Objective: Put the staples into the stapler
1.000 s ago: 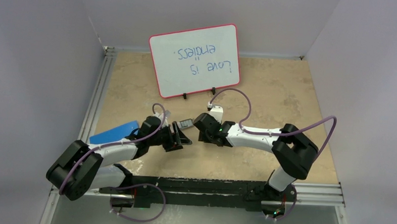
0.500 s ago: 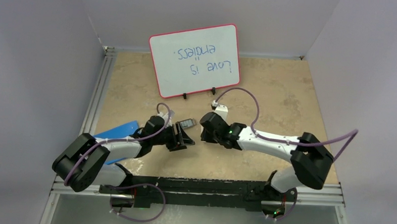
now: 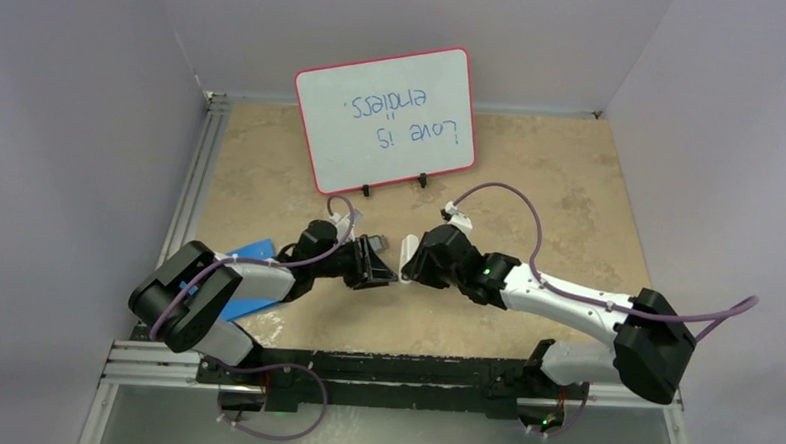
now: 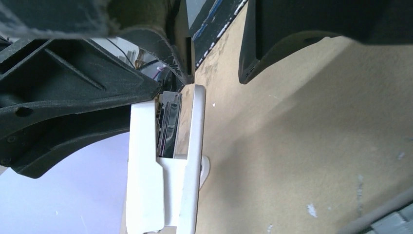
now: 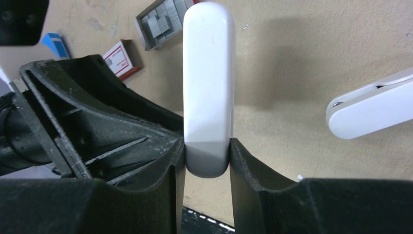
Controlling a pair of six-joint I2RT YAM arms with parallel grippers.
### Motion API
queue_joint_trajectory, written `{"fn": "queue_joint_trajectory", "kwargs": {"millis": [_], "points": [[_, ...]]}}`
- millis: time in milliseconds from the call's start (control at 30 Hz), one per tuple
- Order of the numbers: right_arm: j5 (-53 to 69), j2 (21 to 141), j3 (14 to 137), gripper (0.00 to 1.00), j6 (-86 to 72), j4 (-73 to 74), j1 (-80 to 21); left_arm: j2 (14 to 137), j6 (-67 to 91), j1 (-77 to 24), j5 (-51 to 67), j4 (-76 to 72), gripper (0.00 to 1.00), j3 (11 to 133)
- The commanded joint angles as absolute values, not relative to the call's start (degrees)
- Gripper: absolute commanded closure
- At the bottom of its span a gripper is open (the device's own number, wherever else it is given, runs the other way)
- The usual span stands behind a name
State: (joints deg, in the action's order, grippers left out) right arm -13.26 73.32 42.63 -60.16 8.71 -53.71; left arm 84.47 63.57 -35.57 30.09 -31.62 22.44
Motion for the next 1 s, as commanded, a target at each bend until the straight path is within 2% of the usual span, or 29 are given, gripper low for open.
{"fn": "queue_joint_trajectory", "kwargs": {"millis": [0,200,400,500,667,867,967], "points": [[-9.67,70.74,41.79,0.81,-62.48,3.63,-52.6,86.01,63.73,-36.17,33.55,-36.32,0.63,25.76],[-7.24,70.47,41.21,0.81,-62.39,1.49,-51.44,87.25,63.63,-36.83,34.23,-33.8,0.62,28.08],[-6.51,69.05,41.25,0.82,-62.66,1.47,-50.92,88.63,62.68,-37.0,33.65,-33.29,0.76,28.25],[-6.04,68.52,41.04,0.82,-62.67,1.5,-50.39,88.44,62.26,-37.16,33.84,-33.18,0.77,28.12],[-5.05,68.33,40.94,0.82,-62.56,1.11,-50.05,88.46,62.2,-37.27,32.77,-33.33,0.77,27.73],[-1.08,68.93,40.65,0.82,-62.4,0.26,-49.97,89.02,63.16,-37.35,29.74,-34.39,0.71,28.25],[-0.11,68.73,40.85,0.82,-62.15,0.26,-50.0,89.03,62.41,-37.53,28.44,-36.24,0.8,27.64]]}}
